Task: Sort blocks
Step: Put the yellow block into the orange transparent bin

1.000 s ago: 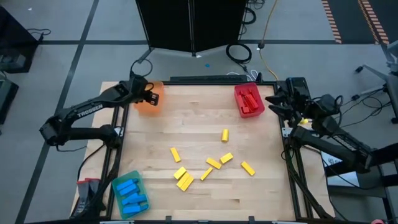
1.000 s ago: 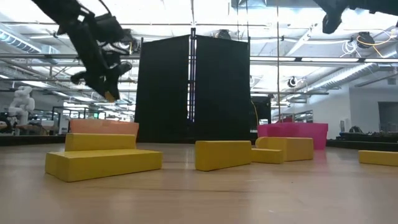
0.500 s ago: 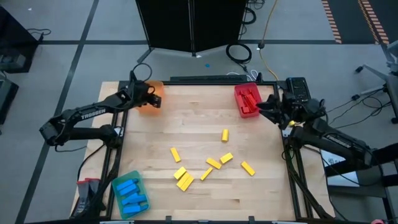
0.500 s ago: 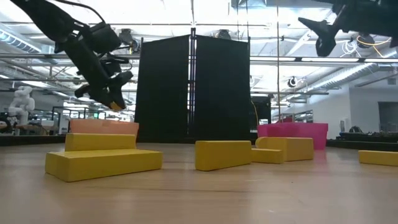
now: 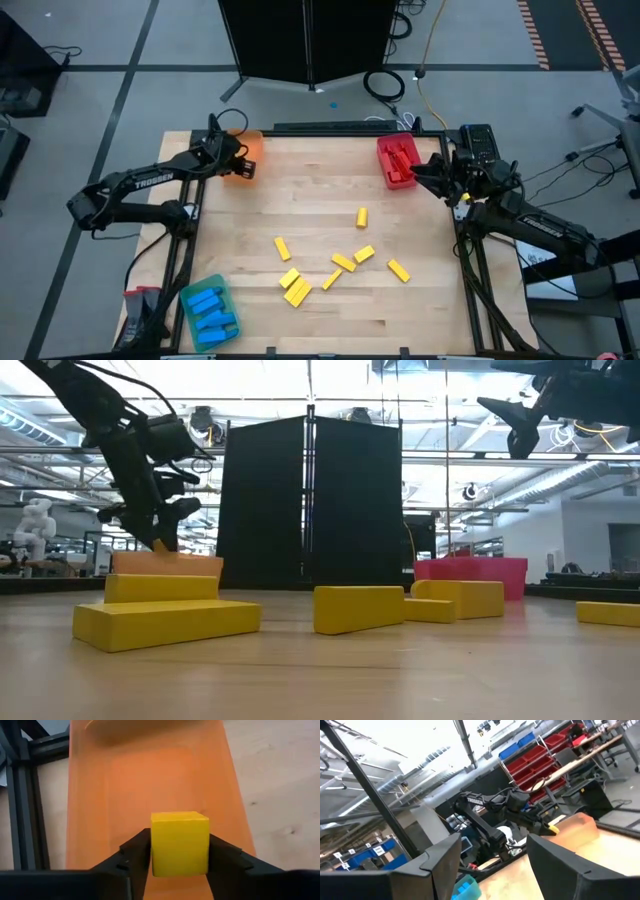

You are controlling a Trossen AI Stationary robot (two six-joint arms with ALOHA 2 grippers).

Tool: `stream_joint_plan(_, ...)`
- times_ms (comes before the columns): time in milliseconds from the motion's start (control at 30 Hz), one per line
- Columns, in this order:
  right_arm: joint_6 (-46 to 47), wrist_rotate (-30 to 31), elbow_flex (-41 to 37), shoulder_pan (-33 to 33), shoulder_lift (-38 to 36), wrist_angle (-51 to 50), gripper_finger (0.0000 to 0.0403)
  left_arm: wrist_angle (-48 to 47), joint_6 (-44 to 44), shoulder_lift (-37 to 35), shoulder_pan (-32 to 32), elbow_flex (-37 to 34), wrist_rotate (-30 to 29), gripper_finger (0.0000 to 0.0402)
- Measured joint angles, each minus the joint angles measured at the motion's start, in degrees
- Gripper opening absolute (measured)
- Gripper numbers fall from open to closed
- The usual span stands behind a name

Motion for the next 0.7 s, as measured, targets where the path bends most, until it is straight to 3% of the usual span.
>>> stream_joint_plan(300, 0.78, 0.82, 0.00, 0.00, 0.09, -0.67, 0.0239, 0.08, 1.83, 0.24, 0.01, 0.35, 0.24, 0.0251)
stream_joint_plan(433, 0.86, 1.49, 0.00, 0.00, 0.09, -0.70, 0.0246, -1.20, 7.29, 0.18, -1.03, 5.09, 12.66, 0.0263)
stream_joint_plan(567, 0.79, 1.61, 0.00, 0.00, 0.11, -0.74, 0.0249, -1.60, 19.10, 0.17, -5.15, 12.99, 23.60, 0.0264)
stream_joint_plan(700, 0.69, 1.76, 0.00, 0.00, 0.11, -0.76, 0.0249, -2.39, 33.68, 0.02, -12.53, 20.02, 28.17, 0.0265)
